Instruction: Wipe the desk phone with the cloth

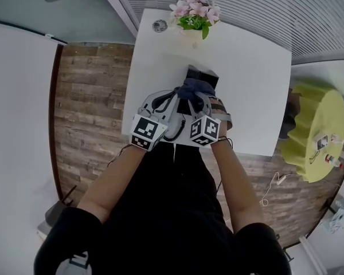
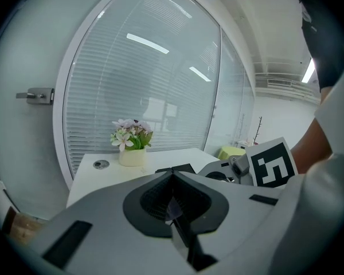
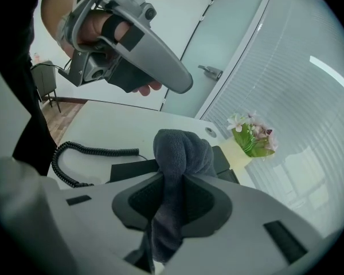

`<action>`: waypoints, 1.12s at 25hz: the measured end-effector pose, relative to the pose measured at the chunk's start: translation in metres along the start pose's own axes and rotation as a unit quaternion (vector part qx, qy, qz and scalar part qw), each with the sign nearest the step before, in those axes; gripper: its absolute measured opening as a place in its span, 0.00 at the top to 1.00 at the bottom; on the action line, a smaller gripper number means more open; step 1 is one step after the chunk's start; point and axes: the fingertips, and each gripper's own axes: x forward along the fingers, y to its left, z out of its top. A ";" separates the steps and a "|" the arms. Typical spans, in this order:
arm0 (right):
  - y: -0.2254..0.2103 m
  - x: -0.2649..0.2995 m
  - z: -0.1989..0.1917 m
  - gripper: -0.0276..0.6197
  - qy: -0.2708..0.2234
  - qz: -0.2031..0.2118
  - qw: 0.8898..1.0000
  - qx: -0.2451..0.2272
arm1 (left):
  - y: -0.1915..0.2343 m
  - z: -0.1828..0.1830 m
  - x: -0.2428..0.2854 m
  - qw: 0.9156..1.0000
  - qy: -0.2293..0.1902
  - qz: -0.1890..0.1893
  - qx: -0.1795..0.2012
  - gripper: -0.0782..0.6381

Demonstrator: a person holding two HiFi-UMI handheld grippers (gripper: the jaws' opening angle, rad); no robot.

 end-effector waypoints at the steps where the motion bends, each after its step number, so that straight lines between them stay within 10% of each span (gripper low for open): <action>1: 0.004 0.000 -0.001 0.81 0.002 0.002 1.000 0.002 | -0.001 -0.002 0.000 1.000 0.002 -0.003 0.001 0.88; 28: 0.088 -0.026 0.000 0.81 0.024 0.076 0.996 0.032 | -0.015 -0.014 -0.016 0.999 0.012 -0.036 0.007 0.88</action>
